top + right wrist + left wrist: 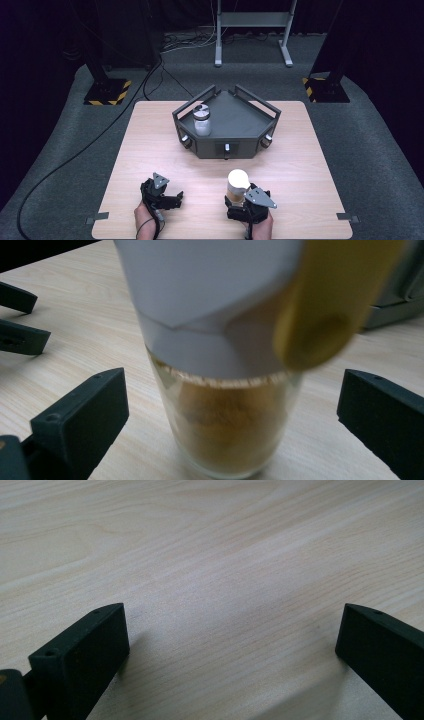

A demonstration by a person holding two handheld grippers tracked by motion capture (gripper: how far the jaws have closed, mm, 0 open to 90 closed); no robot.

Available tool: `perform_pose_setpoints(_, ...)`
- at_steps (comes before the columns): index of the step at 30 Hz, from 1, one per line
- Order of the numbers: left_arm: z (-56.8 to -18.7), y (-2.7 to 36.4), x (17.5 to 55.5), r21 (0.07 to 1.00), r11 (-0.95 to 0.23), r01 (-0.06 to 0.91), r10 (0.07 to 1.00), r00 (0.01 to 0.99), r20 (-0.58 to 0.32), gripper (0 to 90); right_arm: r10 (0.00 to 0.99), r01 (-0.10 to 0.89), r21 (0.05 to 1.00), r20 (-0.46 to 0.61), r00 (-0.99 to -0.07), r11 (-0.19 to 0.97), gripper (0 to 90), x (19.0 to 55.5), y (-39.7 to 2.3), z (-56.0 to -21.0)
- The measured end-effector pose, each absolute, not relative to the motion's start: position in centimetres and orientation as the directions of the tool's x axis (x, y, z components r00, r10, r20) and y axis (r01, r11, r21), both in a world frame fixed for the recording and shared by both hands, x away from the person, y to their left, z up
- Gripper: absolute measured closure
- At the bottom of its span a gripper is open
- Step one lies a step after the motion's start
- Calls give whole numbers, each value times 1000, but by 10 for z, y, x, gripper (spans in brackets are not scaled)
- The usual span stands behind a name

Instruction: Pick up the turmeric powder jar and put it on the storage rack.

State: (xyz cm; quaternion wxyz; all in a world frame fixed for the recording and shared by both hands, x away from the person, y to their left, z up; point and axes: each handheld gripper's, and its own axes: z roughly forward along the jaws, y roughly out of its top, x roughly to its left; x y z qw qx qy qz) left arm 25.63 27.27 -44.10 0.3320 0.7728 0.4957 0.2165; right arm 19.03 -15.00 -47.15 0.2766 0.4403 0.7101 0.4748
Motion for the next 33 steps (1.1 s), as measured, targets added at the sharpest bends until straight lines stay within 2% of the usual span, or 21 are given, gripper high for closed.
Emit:
perform_pose_setpoints(15, -441, 273, 257, 727, -290, 622, 908, 418, 4, 5, 879, 352, 920, 19, -476, 171, 0, 208, -142, -472)
perform_pose_setpoints(18, -441, 273, 257, 727, -290, 622, 908, 418, 4, 5, 880, 352, 923, 34, -474, 154, 157, 207, -144, -474)
perform_pose_setpoints(19, -441, 273, 257, 728, -290, 622, 908, 418, 4, 5, 879, 351, 924, 37, -476, 151, 262, 207, -145, -474)
perform_pose_setpoints(20, -441, 273, 257, 727, -289, 622, 908, 418, 4, 6, 874, 349, 926, 47, -484, 144, 279, 207, -148, -475)
perform_pose_setpoints(33, -441, 273, 257, 727, -290, 622, 908, 418, 4, 6, 866, 350, 924, 45, -498, 153, 298, 207, -151, -471)
